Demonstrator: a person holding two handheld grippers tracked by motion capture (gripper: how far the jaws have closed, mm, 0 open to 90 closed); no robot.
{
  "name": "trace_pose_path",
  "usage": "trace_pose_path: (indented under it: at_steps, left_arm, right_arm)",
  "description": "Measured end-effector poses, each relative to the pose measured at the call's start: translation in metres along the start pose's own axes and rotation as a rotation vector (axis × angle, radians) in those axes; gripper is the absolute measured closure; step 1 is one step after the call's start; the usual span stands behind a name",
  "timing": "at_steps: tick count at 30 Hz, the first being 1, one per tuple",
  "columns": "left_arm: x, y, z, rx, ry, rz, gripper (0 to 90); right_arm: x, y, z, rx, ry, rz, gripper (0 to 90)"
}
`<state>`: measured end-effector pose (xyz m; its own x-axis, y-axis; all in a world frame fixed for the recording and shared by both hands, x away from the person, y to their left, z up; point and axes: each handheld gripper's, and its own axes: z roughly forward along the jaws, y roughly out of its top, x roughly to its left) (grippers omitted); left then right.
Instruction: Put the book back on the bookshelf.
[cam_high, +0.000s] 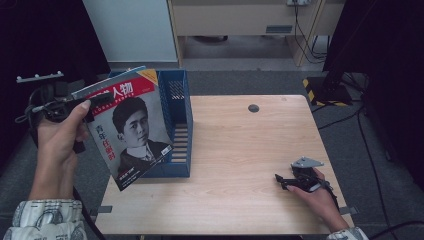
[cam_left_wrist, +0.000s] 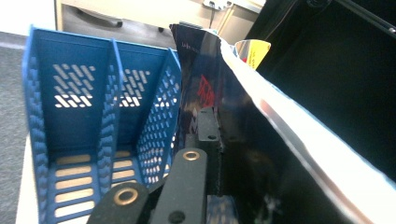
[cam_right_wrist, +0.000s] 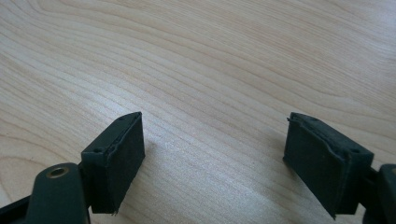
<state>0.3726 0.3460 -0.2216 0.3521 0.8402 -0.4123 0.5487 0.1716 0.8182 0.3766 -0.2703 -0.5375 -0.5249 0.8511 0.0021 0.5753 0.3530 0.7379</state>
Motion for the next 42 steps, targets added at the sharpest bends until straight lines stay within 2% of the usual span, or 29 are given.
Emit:
trace_pose_path:
  at_steps: [13,30,37,42]
  left_arm:
    - [0.023,0.005,-0.018,-0.022,0.046,-0.007,86.3]
    - [0.053,0.004,-0.027,-0.029,0.095,-0.003,86.3]
    - [0.063,0.004,-0.032,-0.038,0.115,-0.013,86.3]
    - [0.070,0.006,-0.032,-0.043,0.146,-0.010,86.3]
  right_arm:
    - [0.000,0.000,0.000,-0.001,-0.002,0.000,20.5]
    - [0.001,0.000,0.000,-0.001,-0.007,0.007,20.4]
    - [0.001,0.000,0.000,-0.001,-0.007,0.006,20.5]
    - [0.001,0.000,0.000,-0.002,-0.007,0.006,20.5]
